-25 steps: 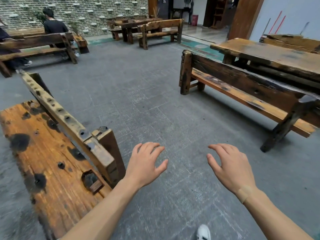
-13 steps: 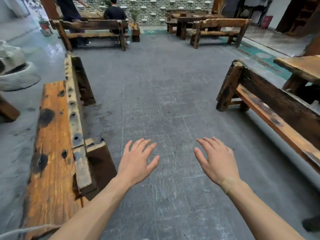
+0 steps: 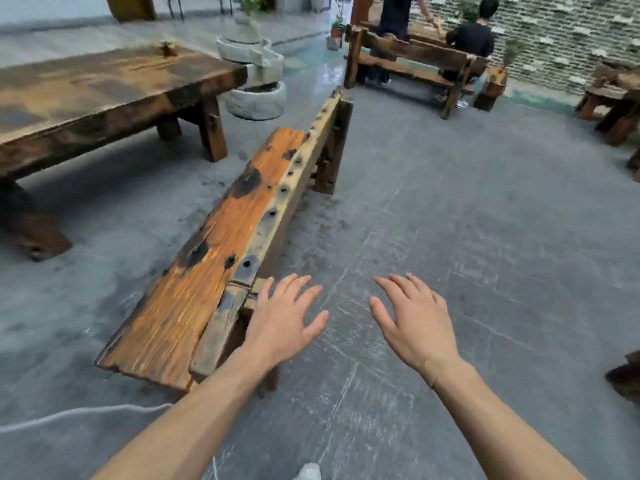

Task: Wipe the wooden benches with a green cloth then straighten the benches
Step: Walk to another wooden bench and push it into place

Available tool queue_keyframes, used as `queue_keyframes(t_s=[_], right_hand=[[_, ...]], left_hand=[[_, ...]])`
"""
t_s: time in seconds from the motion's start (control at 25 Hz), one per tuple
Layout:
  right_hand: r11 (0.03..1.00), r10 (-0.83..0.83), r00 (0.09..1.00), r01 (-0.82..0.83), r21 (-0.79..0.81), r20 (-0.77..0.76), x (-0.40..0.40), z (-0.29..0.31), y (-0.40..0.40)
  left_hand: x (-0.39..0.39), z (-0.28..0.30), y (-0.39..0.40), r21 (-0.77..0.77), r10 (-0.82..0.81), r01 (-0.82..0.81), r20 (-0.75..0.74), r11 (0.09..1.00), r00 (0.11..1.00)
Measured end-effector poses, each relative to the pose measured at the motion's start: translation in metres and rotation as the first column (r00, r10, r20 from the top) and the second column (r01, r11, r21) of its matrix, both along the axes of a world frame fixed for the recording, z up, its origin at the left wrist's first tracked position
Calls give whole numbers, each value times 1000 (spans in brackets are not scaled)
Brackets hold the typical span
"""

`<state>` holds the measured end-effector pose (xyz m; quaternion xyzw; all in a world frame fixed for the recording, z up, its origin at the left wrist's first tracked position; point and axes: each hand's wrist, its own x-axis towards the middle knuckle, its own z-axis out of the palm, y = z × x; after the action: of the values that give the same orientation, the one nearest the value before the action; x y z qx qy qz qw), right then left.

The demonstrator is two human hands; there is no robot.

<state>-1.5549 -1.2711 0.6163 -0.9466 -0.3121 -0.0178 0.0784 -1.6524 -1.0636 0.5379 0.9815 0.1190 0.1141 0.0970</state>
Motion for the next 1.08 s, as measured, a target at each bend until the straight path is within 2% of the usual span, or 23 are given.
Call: queue_keyframes(t_s=[0.12,0.28,0.48,0.6,0.72,0.84,1.08], right_hand=[[987,162,987,-162,4,7,45,-1,49],[909,417,909,-417,-2,1,79,-15,125],[728,685,728,-685,7,-39,102,-32,193],[579,814,578,-815,8,-59,128,-35,218],[482,875,479,-875,46,-66,158,-37,228],[389,918,386,-921,15,-91,183,-40,236],[287,953,289,-957,-27,-91,191,-45,229]], left_hand=[[7,9,22,-48,156,-158,-47,986,987],[-6,13,50,-58,402,-409,-95,911,910],[-23,9,54,-29,659,-667,-129,744,741],[-11,6,38,-27,788,-797,-130,604,602],[6,5,10,-17,881,-888,-119,459,458],[22,8,-18,-24,945,-950,-94,311,312],[28,8,-58,14,978,-982,-89,190,188]])
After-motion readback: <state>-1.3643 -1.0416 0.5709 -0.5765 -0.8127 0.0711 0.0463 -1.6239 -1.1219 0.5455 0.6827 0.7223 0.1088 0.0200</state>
